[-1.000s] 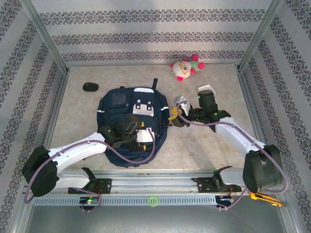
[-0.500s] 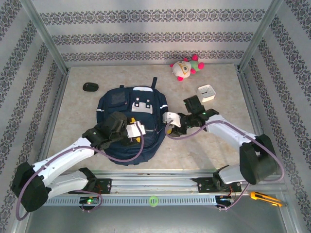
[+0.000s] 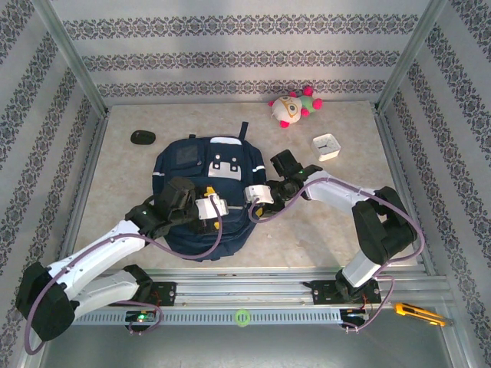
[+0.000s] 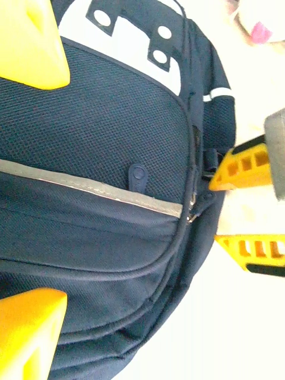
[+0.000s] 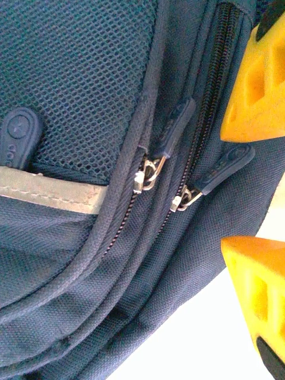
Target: Pack books, pencil case, and school supplies into a backpack
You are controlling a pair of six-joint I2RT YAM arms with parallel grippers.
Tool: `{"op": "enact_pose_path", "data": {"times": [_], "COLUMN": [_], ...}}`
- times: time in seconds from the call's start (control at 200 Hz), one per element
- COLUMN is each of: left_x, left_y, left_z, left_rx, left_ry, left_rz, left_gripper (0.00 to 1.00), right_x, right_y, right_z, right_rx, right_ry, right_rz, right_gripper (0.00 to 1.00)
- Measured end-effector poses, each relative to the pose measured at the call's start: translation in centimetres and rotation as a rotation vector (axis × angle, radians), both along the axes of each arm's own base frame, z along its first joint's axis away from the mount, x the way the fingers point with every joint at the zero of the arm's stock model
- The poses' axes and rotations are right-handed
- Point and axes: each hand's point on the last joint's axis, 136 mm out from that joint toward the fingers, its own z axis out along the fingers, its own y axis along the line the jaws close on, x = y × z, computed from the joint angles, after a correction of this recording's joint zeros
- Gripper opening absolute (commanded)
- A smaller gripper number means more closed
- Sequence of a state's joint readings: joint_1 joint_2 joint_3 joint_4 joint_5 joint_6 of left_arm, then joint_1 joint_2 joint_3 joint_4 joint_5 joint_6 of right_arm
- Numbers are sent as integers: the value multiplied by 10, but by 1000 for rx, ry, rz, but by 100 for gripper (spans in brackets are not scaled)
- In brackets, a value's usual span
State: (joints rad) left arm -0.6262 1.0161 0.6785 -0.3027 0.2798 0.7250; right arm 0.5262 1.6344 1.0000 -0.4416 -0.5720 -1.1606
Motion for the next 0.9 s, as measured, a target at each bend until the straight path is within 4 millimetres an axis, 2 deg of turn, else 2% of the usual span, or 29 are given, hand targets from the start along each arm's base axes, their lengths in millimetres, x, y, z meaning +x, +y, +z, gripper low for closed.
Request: {"op": "enact_pose_path", "data": {"times": [0.335,0.385,0.435,0.54,0.585,0.625,0.705,0.899], "left_x": [2,2,4,12,12,11,9,8], "left_y": [-20,-23,-25,-28,-28,-29,-31,-17], "left_z": [-28,-30,-31,-32,-32,-31,-23,24], "left_rx": [88,100,112,140,138,133,90,-144], "left_ry": [51,50,42,11,17,20,22,-20], "left_rz": [-117,-128,-134,-130,-123,-125,-119,-44], "left_gripper": [88,86,77,47,29,20,16,6], "right_x": [1,2,3,5,6,7,11,20], "right_y": [-1,-2,-3,-5,-6,-7,-11,-19], "right_z": [1,1,2,3,4,5,7,23], "right_rx": [8,11,15,22,27,33,40,100], "right_ry": [0,2,4,7,8,10,9,6], "right_rz": [1,-3,-7,-14,-18,-23,-38,-80], "right_gripper": [46,46,46,46,47,46,47,47]}}
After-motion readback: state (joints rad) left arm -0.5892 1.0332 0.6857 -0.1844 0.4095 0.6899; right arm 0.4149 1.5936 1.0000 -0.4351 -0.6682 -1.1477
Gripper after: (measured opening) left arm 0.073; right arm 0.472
